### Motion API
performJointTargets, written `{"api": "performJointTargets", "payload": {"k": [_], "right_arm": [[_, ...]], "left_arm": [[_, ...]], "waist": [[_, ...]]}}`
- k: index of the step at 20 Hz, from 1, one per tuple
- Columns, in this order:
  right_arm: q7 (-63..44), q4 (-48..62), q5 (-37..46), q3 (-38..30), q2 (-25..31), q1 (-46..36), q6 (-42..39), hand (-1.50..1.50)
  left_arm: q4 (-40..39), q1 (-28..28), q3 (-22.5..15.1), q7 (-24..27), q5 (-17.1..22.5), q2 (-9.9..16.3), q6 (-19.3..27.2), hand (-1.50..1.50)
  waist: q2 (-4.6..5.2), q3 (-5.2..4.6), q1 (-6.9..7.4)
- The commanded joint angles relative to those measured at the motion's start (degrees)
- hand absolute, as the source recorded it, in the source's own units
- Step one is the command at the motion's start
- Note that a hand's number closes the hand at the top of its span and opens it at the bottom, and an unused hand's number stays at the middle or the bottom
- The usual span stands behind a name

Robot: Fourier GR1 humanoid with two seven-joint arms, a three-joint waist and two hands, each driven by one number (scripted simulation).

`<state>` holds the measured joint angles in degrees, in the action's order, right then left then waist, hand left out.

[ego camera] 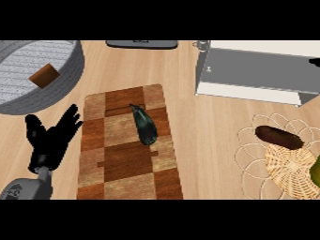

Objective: Pick the sweet potato from the placemat and place it in the tiered shelf

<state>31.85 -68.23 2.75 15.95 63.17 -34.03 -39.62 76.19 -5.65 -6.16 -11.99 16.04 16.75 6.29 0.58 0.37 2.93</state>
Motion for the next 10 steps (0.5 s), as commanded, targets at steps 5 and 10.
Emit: {"api": "performJointTargets", "payload": {"k": [5, 10], "right_arm": [[-0.24, -0.97, 7.98, 4.71, -7.37, -2.66, -0.03, -1.50], [-4.99, -3.66, 12.92, 4.57, -8.50, -1.70, 2.24, -1.50]], "left_arm": [[0.11, 1.68, 0.59, -3.09, -1.20, -0.47, 1.13, 0.00], [-1.57, 3.51, 4.54, -1.43, 1.05, 2.44, -3.70, 0.00]], "waist": [[-0.45, -0.37, -2.10], [-0.57, -0.40, -2.52]]}}
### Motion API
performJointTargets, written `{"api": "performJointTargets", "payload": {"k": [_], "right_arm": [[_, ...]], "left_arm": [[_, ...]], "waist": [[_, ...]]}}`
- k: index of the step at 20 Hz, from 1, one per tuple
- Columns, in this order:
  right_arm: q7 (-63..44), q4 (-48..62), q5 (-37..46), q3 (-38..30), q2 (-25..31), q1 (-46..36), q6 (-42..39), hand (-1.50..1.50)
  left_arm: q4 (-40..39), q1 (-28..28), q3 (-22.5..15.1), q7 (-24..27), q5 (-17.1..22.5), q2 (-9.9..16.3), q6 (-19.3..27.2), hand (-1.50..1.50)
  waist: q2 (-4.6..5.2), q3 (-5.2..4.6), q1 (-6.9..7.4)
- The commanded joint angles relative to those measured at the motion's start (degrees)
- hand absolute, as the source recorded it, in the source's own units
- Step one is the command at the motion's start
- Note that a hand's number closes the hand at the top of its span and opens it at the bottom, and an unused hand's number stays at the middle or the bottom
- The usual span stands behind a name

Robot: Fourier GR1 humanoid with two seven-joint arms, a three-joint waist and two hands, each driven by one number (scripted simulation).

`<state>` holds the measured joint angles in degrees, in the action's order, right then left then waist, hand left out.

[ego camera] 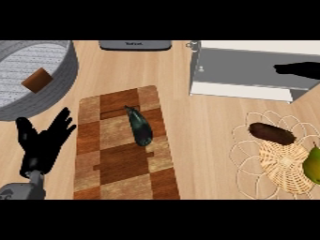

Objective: Pick the sweet potato from the placemat and place it in the tiered shelf

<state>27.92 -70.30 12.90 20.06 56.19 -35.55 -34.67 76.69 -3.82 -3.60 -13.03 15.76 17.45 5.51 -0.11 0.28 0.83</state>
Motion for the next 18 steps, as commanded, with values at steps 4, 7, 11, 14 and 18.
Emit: {"api": "performJointTargets", "payload": {"k": [4, 7, 11, 14, 18], "right_arm": [[-5.05, -4.56, 7.26, 3.02, -4.55, 1.64, -2.01, -1.50], [-3.16, -8.40, 10.12, 2.70, -3.17, 6.13, -0.20, -1.50], [-4.41, -6.98, 15.09, 1.09, -5.28, 5.33, 0.53, -1.50], [-3.70, -6.24, 18.40, -0.49, -6.32, 9.78, 3.78, -1.50], [-1.92, -6.17, 21.65, -3.10, -7.00, 10.89, 5.01, -1.50]], "left_arm": [[0.71, 1.62, -0.49, -2.59, -0.57, -1.06, -0.69, 0.00], [-0.39, 0.08, 0.73, -4.40, -1.17, -1.06, 0.64, 0.00], [1.00, 4.97, 0.09, 0.81, -2.06, -3.01, -1.11, 0.00], [1.62, 2.71, 1.87, -2.19, -1.75, -1.92, -1.03, 0.00], [0.13, 0.39, 1.81, -3.32, -3.54, -3.45, 0.52, 0.00]], "waist": [[0.07, -0.30, -0.54], [0.02, -0.29, -1.05], [0.06, -0.29, -0.58], [0.07, -0.28, -0.82], [0.09, -0.28, -0.84]]}}
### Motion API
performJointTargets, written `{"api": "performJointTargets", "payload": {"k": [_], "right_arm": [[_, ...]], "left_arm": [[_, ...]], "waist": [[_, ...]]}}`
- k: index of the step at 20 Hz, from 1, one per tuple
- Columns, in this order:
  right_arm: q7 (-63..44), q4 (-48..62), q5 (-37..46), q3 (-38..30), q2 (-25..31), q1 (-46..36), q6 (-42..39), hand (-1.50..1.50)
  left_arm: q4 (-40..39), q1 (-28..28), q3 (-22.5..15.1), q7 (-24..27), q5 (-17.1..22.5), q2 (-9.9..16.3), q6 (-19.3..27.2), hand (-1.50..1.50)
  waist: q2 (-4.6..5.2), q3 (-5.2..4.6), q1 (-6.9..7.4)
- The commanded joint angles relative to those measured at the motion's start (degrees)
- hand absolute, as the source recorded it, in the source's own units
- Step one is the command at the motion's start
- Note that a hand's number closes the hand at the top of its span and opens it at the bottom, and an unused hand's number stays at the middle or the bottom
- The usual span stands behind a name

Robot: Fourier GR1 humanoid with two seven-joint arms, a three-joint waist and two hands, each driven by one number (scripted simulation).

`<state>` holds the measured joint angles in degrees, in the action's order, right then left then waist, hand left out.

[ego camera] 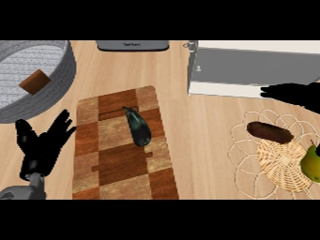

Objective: Pick the sweet potato from the placemat and place it in the tiered shelf

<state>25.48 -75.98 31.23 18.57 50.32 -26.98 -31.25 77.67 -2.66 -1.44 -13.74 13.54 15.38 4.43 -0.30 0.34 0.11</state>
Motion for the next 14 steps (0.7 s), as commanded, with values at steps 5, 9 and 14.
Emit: {"api": "performJointTargets", "payload": {"k": [5, 9, 14], "right_arm": [[-0.20, -1.48, 7.36, -3.81, -5.63, 2.67, 0.40, -1.50], [2.72, 3.94, 11.72, -4.02, -7.02, 2.35, 3.33, -1.50], [-0.57, 4.65, 16.74, -4.30, -11.78, 1.56, 5.42, -1.50]], "left_arm": [[0.34, -0.34, 0.93, -2.24, -1.75, -1.22, -0.45, 0.00], [0.03, 1.34, -0.03, -0.70, -2.78, -3.14, -0.60, 0.00], [-1.81, -0.90, 2.26, -0.98, -2.71, -2.82, -1.09, 0.00]], "waist": [[0.31, -0.35, 0.08], [0.36, -0.33, 0.30], [0.36, -0.34, 0.27]]}}
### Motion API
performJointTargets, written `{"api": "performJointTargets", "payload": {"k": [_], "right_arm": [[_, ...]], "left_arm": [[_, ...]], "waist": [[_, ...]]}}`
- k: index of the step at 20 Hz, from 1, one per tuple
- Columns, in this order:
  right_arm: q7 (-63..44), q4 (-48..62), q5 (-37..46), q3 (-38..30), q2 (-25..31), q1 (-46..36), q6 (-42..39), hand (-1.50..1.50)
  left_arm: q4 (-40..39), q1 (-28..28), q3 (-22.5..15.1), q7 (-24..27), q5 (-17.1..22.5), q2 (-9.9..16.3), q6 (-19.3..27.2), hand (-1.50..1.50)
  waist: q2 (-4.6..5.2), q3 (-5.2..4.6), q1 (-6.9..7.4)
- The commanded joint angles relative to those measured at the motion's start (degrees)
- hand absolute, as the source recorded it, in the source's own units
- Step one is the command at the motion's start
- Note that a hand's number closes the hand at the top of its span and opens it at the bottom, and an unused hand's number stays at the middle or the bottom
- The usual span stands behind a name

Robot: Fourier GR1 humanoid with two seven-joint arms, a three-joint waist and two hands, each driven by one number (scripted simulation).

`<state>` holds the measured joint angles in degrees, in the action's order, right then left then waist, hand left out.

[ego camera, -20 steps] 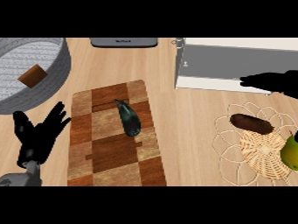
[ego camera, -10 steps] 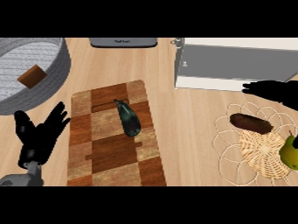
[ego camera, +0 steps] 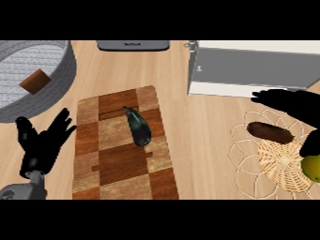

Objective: Pick the sweet potato from the placemat and place it in the tiered shelf

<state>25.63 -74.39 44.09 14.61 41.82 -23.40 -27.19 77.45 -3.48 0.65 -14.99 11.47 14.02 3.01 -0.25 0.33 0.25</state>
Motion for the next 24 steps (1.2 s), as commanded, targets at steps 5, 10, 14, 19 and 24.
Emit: {"api": "performJointTargets", "payload": {"k": [5, 10, 14, 19, 24], "right_arm": [[1.85, 10.11, 8.96, -0.53, -7.05, -2.29, 7.72, -1.50], [3.41, 5.11, 9.37, -3.32, -7.97, 1.36, 7.57, -1.50], [6.59, 13.31, 11.16, -3.53, -11.36, -1.10, 11.11, -1.50], [7.43, 16.05, 13.73, -4.27, -13.70, -4.47, 10.89, -1.50], [16.59, 16.72, 22.09, 5.24, -8.09, -3.81, 13.63, 1.50]], "left_arm": [[0.23, 2.53, 0.79, -0.91, -0.67, -0.32, -1.73, 0.00], [2.64, 2.34, 0.75, -2.82, -1.25, -1.70, -1.33, 0.00], [2.67, 4.42, 1.72, -0.50, -1.54, -1.55, -2.05, 0.00], [2.55, 4.26, 1.09, -1.07, -2.81, -3.08, -1.96, 0.00], [-0.81, -1.20, 1.49, -2.85, -2.73, -3.42, -0.80, 0.00]], "waist": [[0.34, -0.32, 0.32], [0.24, -0.32, -0.09], [0.29, -0.31, 0.22], [0.28, -0.33, 0.12], [0.44, -0.32, 0.05]]}}
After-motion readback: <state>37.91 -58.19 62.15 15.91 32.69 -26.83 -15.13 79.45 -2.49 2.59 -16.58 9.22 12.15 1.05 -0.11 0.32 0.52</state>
